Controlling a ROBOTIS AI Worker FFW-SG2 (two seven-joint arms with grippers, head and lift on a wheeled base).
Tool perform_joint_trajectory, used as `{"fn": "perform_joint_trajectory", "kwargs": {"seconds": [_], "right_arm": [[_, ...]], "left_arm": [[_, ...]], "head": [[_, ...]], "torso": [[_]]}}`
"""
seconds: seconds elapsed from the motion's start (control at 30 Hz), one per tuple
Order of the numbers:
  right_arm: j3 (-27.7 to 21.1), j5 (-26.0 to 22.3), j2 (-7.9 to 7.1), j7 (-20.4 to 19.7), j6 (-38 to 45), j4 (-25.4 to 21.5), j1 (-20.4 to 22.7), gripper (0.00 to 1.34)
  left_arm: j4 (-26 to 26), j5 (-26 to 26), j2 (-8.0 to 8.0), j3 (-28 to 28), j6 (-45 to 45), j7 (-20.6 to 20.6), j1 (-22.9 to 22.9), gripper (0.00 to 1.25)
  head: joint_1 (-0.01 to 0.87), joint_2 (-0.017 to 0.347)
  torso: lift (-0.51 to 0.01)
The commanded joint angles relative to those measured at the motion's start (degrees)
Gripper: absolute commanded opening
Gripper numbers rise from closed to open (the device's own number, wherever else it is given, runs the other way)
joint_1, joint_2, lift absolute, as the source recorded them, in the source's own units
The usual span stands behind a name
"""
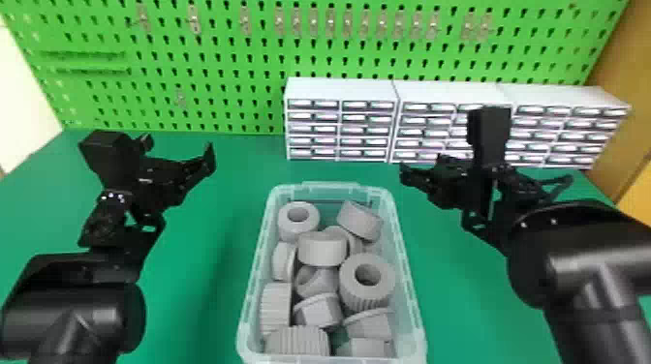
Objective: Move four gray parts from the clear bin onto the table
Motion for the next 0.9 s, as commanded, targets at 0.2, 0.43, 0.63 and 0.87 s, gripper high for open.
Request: {"fn": "perform_joint_trajectory", "kwargs": {"seconds": [0.2, 0.43, 0.63, 0.87], "right_arm": [[2.53, -5.23, 0.25, 0.35, 10.92, -0.58, -3.82, 0.87], [3.41, -5.49, 0.95, 0.26, 18.04, -0.93, -5.22, 0.87], [2.88, -6.02, 1.39, -1.76, 21.82, -0.93, -4.78, 0.86], [2.70, -4.88, 1.48, -3.43, 26.74, -0.93, -5.31, 0.87]], "left_arm": [[0.00, -0.28, 0.00, 0.03, 0.27, 0.00, 0.14, 1.12], [0.00, -0.37, 0.00, -0.06, 0.44, 0.00, 0.14, 1.12], [0.00, -0.37, 0.00, 0.21, 0.53, 0.00, 0.41, 1.12], [0.00, -0.45, 0.00, 0.12, 0.79, 0.00, 0.41, 1.12]], "head": [[0.678, 0.034], [0.678, 0.034], [0.678, 0.034], [0.678, 0.034]], "torso": [[-0.050], [-0.050], [-0.050], [-0.050]]}}
